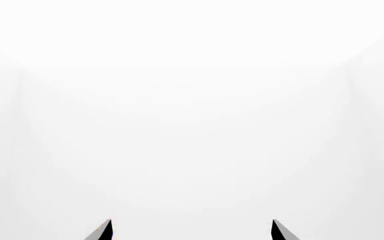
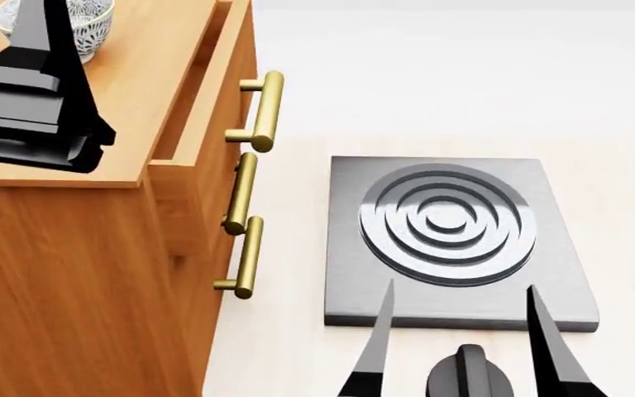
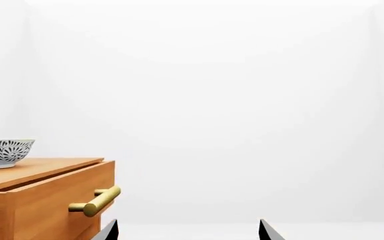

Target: Pick the akita bowl on the wooden cabinet and place it on the plate.

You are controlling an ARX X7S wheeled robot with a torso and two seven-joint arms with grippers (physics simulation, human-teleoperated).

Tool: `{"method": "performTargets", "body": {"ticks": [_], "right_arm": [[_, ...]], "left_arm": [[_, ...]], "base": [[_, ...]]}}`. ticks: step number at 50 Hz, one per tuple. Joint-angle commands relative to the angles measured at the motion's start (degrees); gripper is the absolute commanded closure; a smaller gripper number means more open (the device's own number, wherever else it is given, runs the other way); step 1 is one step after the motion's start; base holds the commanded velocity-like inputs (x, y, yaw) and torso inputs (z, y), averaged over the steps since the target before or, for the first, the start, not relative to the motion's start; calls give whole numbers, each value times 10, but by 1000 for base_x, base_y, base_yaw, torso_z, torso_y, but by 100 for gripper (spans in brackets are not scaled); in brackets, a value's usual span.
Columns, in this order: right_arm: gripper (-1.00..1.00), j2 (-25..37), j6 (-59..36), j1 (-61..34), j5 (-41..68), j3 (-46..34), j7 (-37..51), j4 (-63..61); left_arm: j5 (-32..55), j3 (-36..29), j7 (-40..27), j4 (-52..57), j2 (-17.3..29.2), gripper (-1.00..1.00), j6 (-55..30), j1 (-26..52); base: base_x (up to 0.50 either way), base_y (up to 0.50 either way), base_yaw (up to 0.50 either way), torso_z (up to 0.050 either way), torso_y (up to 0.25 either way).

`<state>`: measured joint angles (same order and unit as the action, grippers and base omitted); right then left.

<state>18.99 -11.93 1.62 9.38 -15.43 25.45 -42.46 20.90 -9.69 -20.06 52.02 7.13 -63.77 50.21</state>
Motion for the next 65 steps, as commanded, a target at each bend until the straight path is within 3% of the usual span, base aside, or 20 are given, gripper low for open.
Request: {"method": "performTargets", "body": {"ticks": [1,22,47,54,65], "right_arm": [[-100,3,0,-1,-1,-4,3,-1],[-100,7,2,-2,3,-8,6,-2],[-100,12,5,-3,9,-8,11,-1],[-100,14,7,-2,9,-8,13,0],[-100,15,9,-2,9,-10,14,1]], "left_arm": [[29,17,-6,22,-4,-100,-64,62],[70,27,5,-73,-16,-100,-148,209],[55,15,31,-321,-13,-100,-89,316],[71,63,20,-316,-29,-100,-82,303],[84,70,11,-304,-23,-100,-92,305]], "base": [[0,0,0,0,0],[0,0,0,0,0],[0,0,0,0,0],[0,0,0,7,-45],[0,0,0,38,-202]]}}
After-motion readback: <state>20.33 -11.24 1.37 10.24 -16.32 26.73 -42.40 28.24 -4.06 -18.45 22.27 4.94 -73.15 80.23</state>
